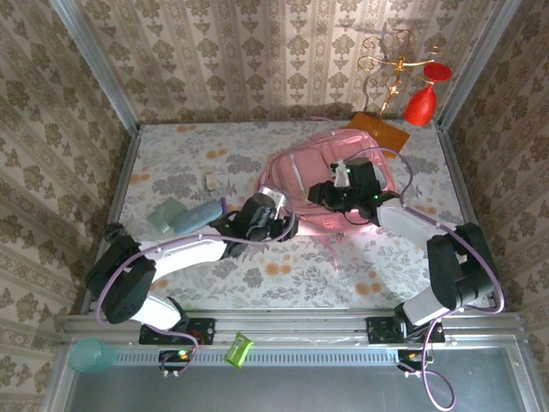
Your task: Pack books, pencil case, and school supplies into a backpack
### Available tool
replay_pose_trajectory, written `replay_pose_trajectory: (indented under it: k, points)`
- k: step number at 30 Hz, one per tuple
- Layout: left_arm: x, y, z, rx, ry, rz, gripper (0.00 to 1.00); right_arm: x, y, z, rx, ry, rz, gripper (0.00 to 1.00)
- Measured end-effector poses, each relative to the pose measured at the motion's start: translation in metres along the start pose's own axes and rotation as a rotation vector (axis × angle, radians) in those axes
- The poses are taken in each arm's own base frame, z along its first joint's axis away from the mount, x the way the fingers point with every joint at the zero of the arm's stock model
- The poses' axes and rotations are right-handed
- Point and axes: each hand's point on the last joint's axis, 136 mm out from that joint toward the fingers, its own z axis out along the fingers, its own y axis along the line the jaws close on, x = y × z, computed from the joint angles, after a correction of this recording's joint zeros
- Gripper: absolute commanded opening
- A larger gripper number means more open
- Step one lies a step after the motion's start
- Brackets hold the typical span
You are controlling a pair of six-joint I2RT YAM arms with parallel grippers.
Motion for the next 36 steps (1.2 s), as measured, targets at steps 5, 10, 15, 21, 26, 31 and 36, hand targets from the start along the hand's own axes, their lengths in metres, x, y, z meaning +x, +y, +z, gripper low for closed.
replay_pose_trajectory:
  k: [5, 10, 15, 21, 26, 31, 36]
  points:
    - [-0.016, -0.022, 0.02, -0.087, 0.041, 0.047, 0.63, -0.032, -0.04, -0.026, 0.165, -0.128, -0.017, 0.39]
    - [-0.013, -0.021, 0.041, -0.167, 0.094, 0.077, 0.62, -0.039, -0.056, -0.028, 0.23, -0.158, -0.037, 0.4]
    - [-0.003, -0.006, 0.06, -0.213, 0.149, 0.073, 0.6, -0.028, -0.08, -0.008, 0.267, -0.101, -0.004, 0.37]
    - [0.019, 0.015, 0.066, -0.204, 0.217, 0.028, 0.59, -0.026, -0.091, -0.004, 0.264, -0.107, 0.047, 0.35]
    - [0.034, 0.017, 0.067, -0.178, 0.25, -0.022, 0.59, -0.026, -0.094, -0.001, 0.242, -0.119, 0.079, 0.35]
    - [0.032, 0.015, 0.067, -0.18, 0.24, -0.062, 0.64, -0.025, -0.091, 0.001, 0.211, -0.131, 0.094, 0.35]
    - [0.023, 0.014, 0.073, -0.2, 0.223, -0.103, 0.67, -0.024, -0.09, -0.001, 0.19, -0.156, 0.101, 0.34]
